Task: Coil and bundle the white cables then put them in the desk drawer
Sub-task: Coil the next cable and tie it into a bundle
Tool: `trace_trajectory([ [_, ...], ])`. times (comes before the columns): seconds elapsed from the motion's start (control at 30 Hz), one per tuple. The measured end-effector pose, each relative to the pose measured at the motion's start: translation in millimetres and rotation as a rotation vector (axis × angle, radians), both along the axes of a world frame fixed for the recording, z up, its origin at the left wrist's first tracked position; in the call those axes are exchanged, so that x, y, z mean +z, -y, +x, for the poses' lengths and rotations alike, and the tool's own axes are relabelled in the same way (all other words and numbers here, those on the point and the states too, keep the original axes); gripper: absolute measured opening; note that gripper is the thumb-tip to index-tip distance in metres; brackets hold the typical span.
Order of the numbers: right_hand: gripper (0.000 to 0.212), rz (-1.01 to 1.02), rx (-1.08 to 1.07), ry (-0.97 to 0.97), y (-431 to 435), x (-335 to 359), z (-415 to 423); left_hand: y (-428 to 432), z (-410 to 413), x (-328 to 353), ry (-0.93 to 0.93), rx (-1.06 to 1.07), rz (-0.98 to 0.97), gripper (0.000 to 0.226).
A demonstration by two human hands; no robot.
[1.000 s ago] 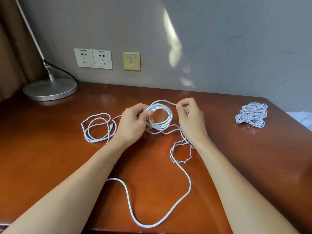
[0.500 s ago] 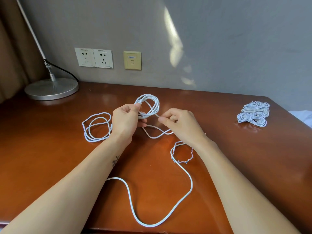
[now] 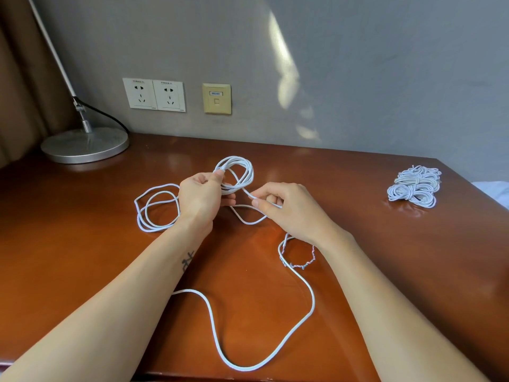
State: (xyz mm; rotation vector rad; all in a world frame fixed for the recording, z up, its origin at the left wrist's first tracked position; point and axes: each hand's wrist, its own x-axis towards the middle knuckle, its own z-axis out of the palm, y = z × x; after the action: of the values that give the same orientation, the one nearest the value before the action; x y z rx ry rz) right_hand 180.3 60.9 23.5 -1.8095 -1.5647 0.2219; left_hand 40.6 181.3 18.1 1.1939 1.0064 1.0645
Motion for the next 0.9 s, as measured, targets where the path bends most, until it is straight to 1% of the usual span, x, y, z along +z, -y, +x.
trace_trajectory([
  [0.1, 0.014, 0.025, -0.001, 0.058, -3, -3, -1, 0, -1, 0, 0.010, -0.004, -0.013, 0.019],
  [0.17, 0.014, 0.081, -0.026, 0.125, -4, -4, 1, -2, -1, 0, -0.057, 0.015, 0.048, 0.021],
  [0.27, 0.016, 0.218, -0.058, 0.261, -7, -5, 4, -2, -1, -1, -0.188, 0.031, 0.175, 0.021],
  [0.33, 0.015, 0.324, -0.055, 0.335, -9, -6, 5, -2, -1, -2, -0.217, 0.016, 0.195, 0.021],
  [0.4, 0.019, 0.406, -0.045, 0.394, -10, -7, 6, -2, 0, -3, -0.225, -0.023, 0.186, 0.020],
  [0.5, 0.029, 0.433, -0.030, 0.354, -8, -6, 6, -1, 0, -4, -0.239, -0.083, 0.191, 0.020],
  [0.57, 0.028, 0.434, -0.047, 0.324, -6, -6, 4, 2, 0, -4, -0.277, -0.106, 0.240, 0.021],
  [0.67, 0.020, 0.445, -0.115, 0.289, -7, -7, 2, 10, 0, -2, -0.365, -0.135, 0.366, 0.021],
  [0.73, 0.018, 0.425, -0.171, 0.230, -7, -6, 2, 15, 1, -2, -0.402, -0.170, 0.449, 0.020],
  [0.8, 0.019, 0.393, -0.239, 0.190, -5, -5, 0, 18, 1, -2, -0.415, -0.214, 0.540, 0.018],
  [0.9, 0.023, 0.385, -0.347, 0.192, -4, -5, -2, 23, 1, -3, -0.389, -0.301, 0.650, 0.018],
])
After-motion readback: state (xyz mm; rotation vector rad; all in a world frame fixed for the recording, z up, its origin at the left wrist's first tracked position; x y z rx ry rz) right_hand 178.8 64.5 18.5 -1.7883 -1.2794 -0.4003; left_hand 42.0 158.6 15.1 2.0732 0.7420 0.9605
